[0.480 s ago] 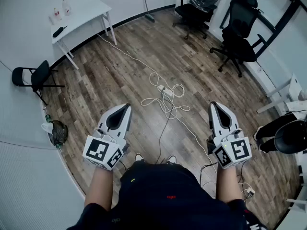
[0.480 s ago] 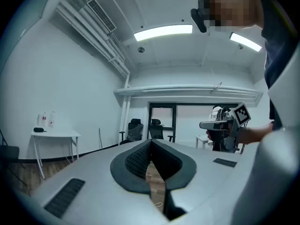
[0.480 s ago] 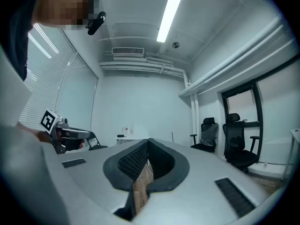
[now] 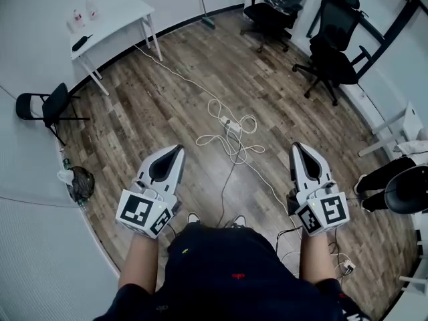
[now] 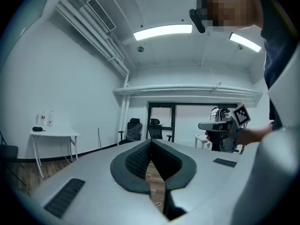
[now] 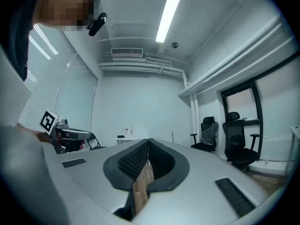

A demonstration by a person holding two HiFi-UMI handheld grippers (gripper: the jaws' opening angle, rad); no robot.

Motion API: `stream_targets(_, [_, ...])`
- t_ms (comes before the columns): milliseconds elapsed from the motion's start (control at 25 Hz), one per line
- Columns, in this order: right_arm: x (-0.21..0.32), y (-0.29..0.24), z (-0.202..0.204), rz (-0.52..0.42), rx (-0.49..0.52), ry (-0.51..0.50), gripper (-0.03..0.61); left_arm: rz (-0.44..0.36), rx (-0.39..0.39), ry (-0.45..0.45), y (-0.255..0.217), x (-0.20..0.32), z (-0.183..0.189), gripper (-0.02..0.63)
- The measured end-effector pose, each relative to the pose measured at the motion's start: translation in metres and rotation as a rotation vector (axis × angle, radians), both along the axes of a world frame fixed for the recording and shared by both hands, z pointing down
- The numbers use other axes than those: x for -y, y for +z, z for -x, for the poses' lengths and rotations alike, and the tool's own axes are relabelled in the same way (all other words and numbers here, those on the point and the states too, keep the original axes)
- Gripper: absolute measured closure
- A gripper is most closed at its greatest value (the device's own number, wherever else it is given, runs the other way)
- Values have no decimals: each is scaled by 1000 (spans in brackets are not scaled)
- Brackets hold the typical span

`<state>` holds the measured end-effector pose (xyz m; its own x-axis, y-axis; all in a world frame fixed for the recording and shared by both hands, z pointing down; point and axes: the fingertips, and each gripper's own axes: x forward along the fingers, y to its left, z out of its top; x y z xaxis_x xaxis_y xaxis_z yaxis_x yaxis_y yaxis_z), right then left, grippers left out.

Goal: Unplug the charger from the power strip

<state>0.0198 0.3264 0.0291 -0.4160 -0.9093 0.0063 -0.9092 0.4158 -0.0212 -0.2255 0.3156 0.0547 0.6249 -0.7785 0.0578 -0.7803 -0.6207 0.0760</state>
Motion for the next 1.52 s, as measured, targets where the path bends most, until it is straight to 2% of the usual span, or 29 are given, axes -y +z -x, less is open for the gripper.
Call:
stream_targets(120, [-1, 3, -3, 4, 33, 2, 557, 6, 4, 7, 3, -1, -3, 594])
stream_targets(560, [-2, 21, -19, 39, 21, -12, 557, 41, 7, 8, 17, -2, -20, 594])
stream_targets(720, [-3, 32, -42, 55, 18, -22, 557, 65, 35, -23, 29, 0, -41, 594])
stream_targets(1120, [8, 52, -114, 85, 21, -77, 557, 63, 21, -72, 33, 4, -108, 594])
stream_targets(1320, [15, 60, -136, 97, 32, -91, 557, 58, 49, -57, 34, 12, -134, 594])
stream_targets(1520, [32, 65, -154, 88, 44, -92, 557, 60, 40, -58, 38, 33, -151, 594])
